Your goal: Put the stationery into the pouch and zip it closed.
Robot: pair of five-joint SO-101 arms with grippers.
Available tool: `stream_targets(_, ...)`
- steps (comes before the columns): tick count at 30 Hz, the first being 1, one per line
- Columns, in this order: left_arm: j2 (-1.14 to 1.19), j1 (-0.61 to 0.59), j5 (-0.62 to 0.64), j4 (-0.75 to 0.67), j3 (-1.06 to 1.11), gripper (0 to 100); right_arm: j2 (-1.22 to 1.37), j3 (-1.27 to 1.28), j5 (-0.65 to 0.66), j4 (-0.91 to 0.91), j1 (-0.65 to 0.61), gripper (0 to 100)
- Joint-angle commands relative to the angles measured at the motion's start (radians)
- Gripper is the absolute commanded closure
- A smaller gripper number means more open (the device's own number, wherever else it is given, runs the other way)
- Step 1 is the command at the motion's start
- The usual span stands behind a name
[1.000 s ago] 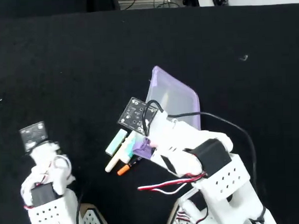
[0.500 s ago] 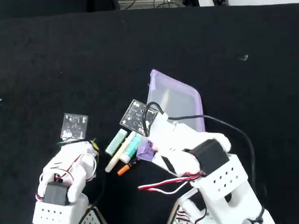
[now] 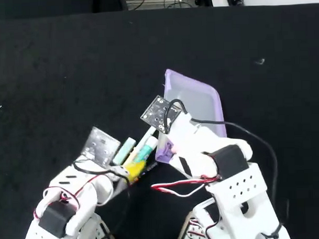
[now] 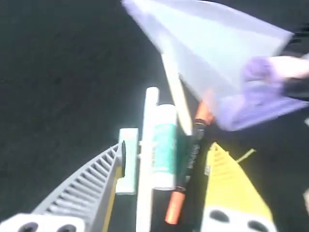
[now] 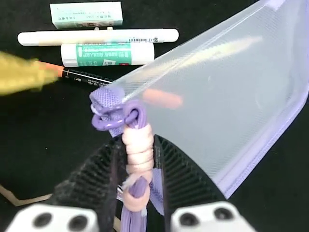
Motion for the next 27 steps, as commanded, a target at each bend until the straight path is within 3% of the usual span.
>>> stream_targets(1,0.0,0.101,-0.008,-0.003,-0.068,71,-0.018,0.007,-0.002,-0.041,0.02,98.8)
stream_targets(13,0.0,0.127,-0.014,-0.301,0.134,71,-0.018,0.01,0.0,-0.037,0.02,98.8)
stream_targets(21,0.002,-0.051,-0.008,-0.477,0.217,71,-0.018,0.01,0.0,-0.034,0.02,98.8)
stream_targets(27,0.002,-0.03,-0.009,-0.529,0.222,71,-0.018,0.012,0.0,-0.034,0.018,98.8)
